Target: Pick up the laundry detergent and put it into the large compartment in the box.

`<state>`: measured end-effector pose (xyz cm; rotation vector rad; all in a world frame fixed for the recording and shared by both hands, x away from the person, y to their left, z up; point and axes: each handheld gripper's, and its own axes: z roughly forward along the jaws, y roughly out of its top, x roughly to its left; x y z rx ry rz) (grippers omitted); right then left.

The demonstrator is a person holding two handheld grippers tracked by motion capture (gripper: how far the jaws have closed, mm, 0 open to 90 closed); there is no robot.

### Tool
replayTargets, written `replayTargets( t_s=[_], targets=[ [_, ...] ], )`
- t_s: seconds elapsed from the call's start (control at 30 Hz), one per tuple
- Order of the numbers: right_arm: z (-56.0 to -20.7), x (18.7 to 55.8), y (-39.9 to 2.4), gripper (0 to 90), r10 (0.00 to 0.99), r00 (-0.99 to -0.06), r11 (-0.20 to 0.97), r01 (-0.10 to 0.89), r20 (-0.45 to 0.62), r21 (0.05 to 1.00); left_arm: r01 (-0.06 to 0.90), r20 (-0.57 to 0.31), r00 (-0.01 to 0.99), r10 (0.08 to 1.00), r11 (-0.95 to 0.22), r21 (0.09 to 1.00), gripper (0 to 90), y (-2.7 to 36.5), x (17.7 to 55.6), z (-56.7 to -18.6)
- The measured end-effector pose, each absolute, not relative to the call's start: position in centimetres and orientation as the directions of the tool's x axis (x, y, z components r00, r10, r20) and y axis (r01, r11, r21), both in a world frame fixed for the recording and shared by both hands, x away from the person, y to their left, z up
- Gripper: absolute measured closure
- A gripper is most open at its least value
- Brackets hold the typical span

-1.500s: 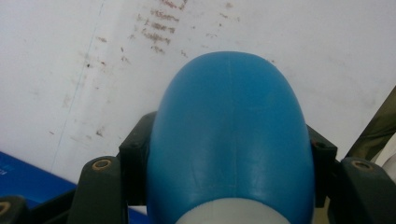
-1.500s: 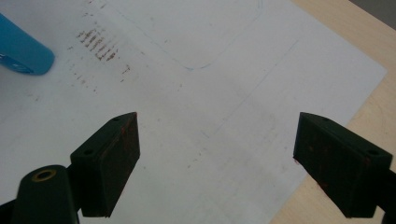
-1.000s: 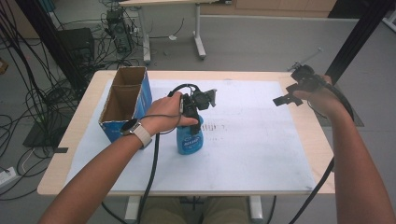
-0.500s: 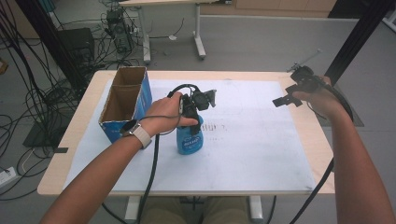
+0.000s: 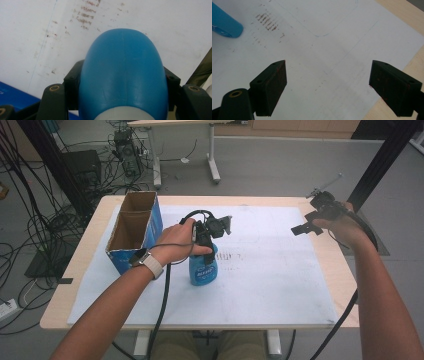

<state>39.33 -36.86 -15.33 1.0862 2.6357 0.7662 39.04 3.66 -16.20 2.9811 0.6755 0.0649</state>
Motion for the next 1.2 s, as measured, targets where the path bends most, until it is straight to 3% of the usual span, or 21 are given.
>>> replayTargets(
  t_s=[0.5,1.2],
  targets=[
    [-15.5,38.3,-37.0,14.6,0.697,-0.717,0.602,0.592,0.008,0.535,0.480,0.046,0.872,0.486,-0.871,0.103,37.9,3.5,38.0,-15.4],
    [-16.4,36.6,-37.6,14.6,0.685,-0.729,0.602,0.574,0.010,0.555,0.635,0.043,0.767,0.641,-0.766,0.101,37.8,3.5,36.4,-10.0]
  ],
)
